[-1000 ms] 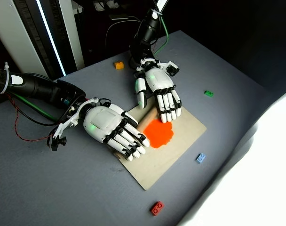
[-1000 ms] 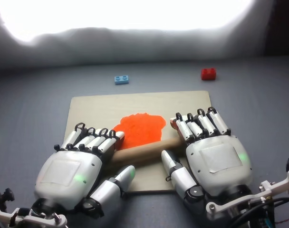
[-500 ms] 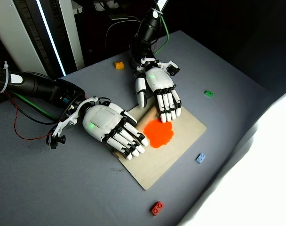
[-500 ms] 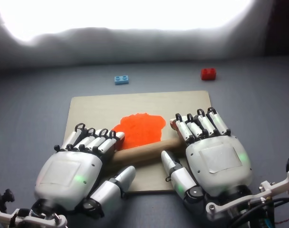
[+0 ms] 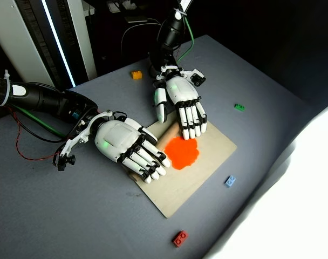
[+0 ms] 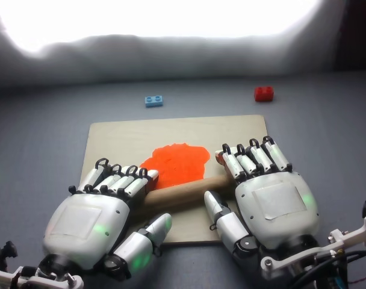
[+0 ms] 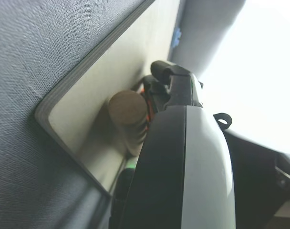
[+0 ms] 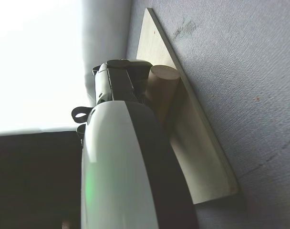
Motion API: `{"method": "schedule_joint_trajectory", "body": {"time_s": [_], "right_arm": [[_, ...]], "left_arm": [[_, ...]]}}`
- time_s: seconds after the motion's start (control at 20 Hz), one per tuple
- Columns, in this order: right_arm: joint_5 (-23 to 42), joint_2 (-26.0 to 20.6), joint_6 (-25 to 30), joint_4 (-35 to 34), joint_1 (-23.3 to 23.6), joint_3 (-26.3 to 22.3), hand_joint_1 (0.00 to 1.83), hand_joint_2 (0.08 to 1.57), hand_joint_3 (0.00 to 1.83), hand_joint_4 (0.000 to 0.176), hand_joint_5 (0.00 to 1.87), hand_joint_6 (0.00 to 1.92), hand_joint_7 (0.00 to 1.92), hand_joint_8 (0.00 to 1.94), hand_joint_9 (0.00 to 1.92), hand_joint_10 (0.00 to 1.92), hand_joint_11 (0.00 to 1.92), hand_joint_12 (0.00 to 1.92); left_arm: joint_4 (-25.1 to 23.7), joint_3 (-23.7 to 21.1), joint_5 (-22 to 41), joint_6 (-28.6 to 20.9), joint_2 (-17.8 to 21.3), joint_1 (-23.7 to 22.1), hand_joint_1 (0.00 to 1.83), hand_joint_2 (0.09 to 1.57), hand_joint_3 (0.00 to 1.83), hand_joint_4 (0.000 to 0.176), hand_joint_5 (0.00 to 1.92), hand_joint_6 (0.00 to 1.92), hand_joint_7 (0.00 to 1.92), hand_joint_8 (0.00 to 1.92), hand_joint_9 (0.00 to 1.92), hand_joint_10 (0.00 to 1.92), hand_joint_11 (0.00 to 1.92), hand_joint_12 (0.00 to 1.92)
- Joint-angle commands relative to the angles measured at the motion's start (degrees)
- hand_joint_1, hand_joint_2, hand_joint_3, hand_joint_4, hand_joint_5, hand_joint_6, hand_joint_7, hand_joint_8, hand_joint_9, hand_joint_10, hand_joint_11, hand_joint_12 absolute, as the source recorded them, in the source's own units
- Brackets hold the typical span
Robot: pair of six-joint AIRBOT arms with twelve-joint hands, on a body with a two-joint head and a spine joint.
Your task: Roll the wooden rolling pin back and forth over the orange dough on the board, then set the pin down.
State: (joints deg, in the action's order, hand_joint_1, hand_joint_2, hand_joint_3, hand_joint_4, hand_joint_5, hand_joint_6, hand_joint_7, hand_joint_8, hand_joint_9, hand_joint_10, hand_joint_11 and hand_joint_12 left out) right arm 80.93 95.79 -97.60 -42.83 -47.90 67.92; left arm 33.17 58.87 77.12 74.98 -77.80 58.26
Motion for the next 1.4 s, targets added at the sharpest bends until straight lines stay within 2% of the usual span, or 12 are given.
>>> {"method": "schedule_joint_trajectory", "body": {"time_s": [0.0, 0.15, 0.4, 0.5, 0.7, 1.35], "right_arm": [[1.5, 0.1, -0.4, 0.7, -0.1, -0.2, 0.0, 1.54, 0.0, 0.0, 0.2, 0.56, 0.49, 0.01, 0.16, 0.74, 0.0, 1.23], [1.5, 0.0, -0.4, 0.7, 0.1, -0.2, 0.0, 1.54, 0.0, 0.0, 0.18, 0.55, 0.47, 0.0, 0.15, 0.74, 0.0, 1.23], [1.6, -0.1, -0.4, 0.7, 0.7, -0.2, 0.0, 1.54, 0.0, 0.0, 0.2, 0.55, 0.49, 0.01, 0.16, 0.74, 0.0, 1.23], [1.6, -0.2, -0.4, 0.7, 0.8, -0.2, 0.0, 1.54, 0.0, 0.0, 0.2, 0.55, 0.49, 0.01, 0.16, 0.75, 0.0, 1.24], [1.7, -0.3, -0.4, 0.7, 0.9, -0.2, 0.0, 1.54, 0.0, 0.0, 0.21, 0.55, 0.5, 0.01, 0.16, 0.75, 0.0, 1.25], [1.7, -0.5, -0.5, 0.7, 1.4, -0.2, 0.0, 1.53, 0.0, 0.0, 0.22, 0.55, 0.51, 0.01, 0.17, 0.75, 0.0, 1.25]], "left_arm": [[-2.6, -0.4, 1.5, -0.1, -0.1, 0.5, 0.0, 1.47, 0.0, 0.0, 0.38, 0.0, 0.47, 0.0, 0.39, 0.0, 0.0, 0.72], [-2.6, -0.5, 1.5, -0.1, 0.0, 0.6, 0.0, 1.47, 0.0, 0.0, 0.39, 0.01, 0.5, 0.01, 0.41, 0.01, 0.0, 0.76], [-2.6, -0.6, 1.3, -0.4, 0.3, 0.6, 0.0, 1.47, 0.0, 0.0, 0.38, 0.0, 0.48, 0.0, 0.39, 0.0, 0.0, 0.71], [-2.6, -0.8, 1.2, -0.5, 0.4, 0.6, 0.0, 1.47, 0.0, 0.0, 0.4, 0.01, 0.5, 0.01, 0.43, 0.01, 0.0, 0.78], [-2.6, -1.1, 1.1, -0.5, 0.5, 0.3, 0.0, 1.47, 0.0, 0.0, 0.38, 0.0, 0.48, 0.0, 0.4, 0.0, 0.0, 0.75], [-3.5, -1.3, -4.1, -0.8, 3.4, -4.3, 0.0, 1.47, 0.0, 0.0, 0.38, 0.0, 0.49, 0.0, 0.4, 0.01, 0.0, 0.74]]}}
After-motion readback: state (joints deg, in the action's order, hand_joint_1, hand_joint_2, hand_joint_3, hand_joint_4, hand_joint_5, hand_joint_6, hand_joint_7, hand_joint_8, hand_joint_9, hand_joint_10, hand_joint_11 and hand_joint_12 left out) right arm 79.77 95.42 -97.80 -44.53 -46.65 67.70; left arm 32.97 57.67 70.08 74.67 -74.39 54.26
